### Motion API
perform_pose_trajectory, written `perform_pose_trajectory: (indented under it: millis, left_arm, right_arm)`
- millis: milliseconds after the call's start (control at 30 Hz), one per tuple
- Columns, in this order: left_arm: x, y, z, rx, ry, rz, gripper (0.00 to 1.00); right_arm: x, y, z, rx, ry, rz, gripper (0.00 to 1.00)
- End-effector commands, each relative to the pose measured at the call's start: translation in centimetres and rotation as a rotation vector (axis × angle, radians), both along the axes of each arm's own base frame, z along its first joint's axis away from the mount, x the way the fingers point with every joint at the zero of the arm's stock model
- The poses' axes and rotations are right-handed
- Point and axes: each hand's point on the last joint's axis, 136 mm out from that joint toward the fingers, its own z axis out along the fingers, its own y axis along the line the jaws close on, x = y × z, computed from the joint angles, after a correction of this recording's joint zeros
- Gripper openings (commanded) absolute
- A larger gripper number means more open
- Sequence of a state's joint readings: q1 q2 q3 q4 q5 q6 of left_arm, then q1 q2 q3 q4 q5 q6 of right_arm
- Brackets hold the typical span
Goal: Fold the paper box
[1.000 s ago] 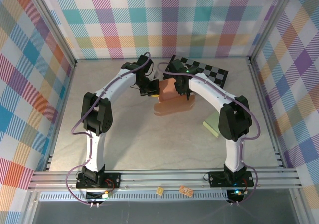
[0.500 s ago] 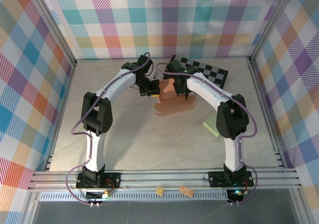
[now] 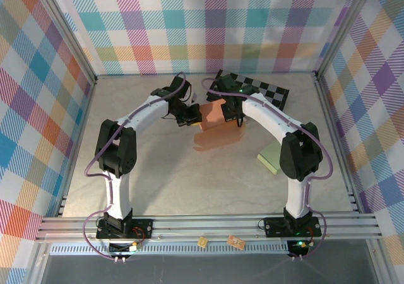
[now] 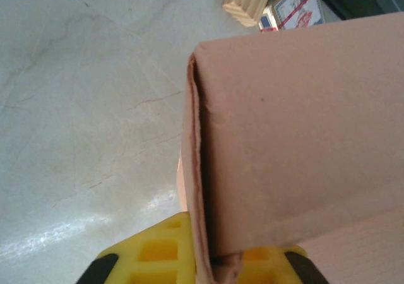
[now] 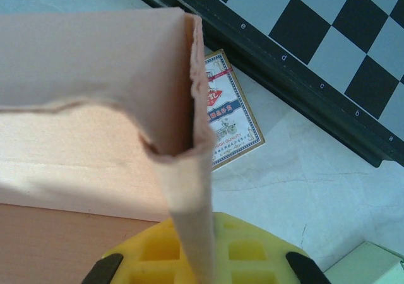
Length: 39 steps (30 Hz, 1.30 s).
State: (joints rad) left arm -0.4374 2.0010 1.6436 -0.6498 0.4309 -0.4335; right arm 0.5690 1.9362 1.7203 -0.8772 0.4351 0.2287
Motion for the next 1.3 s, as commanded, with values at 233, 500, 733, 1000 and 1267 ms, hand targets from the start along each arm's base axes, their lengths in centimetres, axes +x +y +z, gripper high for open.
perform_pose_trajectory:
  millis: [233, 500, 733, 1000, 1267]
  left_arm:
    - [2.4, -0.8, 2.5, -0.089, -0.163, 0.05, 0.12]
    - [3.1, -0.1, 2.5, -0.072, -0.217, 0.101, 0.55]
    - [3.4, 0.6, 2.9, -0.047, -0.264, 0.131, 0.4]
    - [2.5, 0.3, 3.8, 0.03, -0.39, 0.098, 0.36]
    - [2.1, 0.0, 4.1, 0.029, -0.442, 0.091, 0.15]
  right_arm:
    - [-1.1, 1.5, 0.5, 0.1, 0.049, 0.01, 0.0]
    - [-1.3, 1.7, 0.0, 0.11, 0.076, -0.002, 0.0]
    - [-1.4, 1.6, -0.2, 0.103, 0.089, -0.014, 0.0]
    - [-1.4, 1.6, -0.3, 0.1, 0.109, -0.033, 0.0]
    - [-1.6, 1.9, -0.7, 0.116, 0.126, -0.041, 0.0]
